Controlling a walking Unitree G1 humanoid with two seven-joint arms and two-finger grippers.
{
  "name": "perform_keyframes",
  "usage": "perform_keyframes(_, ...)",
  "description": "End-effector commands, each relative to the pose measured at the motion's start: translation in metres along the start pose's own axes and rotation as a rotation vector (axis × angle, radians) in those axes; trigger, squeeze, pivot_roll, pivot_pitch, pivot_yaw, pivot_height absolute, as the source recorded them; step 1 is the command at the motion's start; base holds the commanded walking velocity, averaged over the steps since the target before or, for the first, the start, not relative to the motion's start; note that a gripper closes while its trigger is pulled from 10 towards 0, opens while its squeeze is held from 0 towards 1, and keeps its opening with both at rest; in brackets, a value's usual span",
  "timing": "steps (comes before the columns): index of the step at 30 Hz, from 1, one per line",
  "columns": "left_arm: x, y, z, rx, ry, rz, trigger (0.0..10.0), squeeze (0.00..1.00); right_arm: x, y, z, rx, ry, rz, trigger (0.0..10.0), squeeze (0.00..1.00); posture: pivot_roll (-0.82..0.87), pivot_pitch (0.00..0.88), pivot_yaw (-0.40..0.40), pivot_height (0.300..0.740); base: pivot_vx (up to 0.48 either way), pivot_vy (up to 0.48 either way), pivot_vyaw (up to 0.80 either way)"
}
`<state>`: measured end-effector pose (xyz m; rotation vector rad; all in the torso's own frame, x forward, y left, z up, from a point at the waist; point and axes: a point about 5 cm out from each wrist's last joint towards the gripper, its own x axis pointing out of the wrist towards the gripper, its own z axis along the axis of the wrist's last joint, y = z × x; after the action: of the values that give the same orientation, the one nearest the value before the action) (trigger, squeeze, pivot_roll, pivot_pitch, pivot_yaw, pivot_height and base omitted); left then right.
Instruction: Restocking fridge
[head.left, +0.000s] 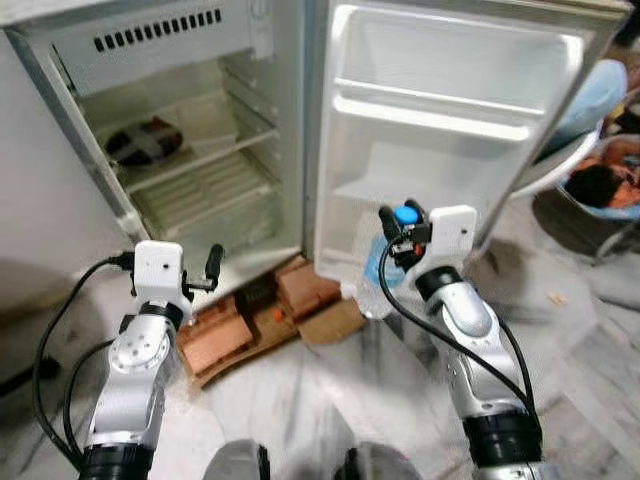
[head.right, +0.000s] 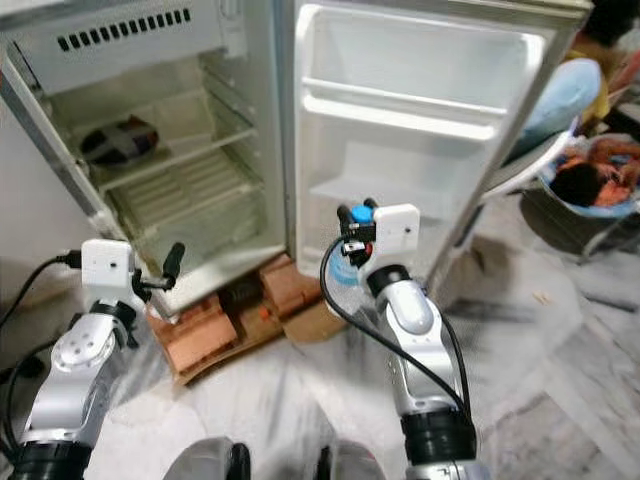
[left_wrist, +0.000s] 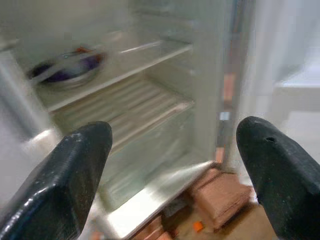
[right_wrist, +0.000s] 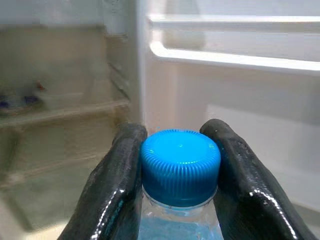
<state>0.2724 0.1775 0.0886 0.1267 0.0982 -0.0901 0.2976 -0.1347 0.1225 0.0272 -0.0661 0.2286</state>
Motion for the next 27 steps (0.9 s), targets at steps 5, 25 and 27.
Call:
perform_keyframes(5, 0.001, 0.004, 0.002, 0.007, 0.004, -0.016, 10.0, 0.00, 0.003, 0.001, 0.009, -0.002, -0.034, -0.017, 10.0, 0.00, 0.07, 0.075, -0.058, 0.740, 0.000, 0.000, -0.76)
perform_keyframes(25, -0.019, 0.005, -0.012, -0.020, 0.052, -0.045, 10.0, 0.00, -0.011, -0.003, -0.007, 0.003, 0.012, -0.119, 10.0, 0.00, 0.05, 0.098, -0.050, 0.740, 0.038, 0.206, -0.44)
perform_keyframes(27, -0.019, 0.002, -0.013, -0.020, 0.058, -0.055, 10.0, 0.00, -0.011, -0.004, -0.005, -0.006, 0.000, -0.122, 10.0, 0.00, 0.05, 0.098, -0.051, 0.740, 0.000, 0.000, -0.80)
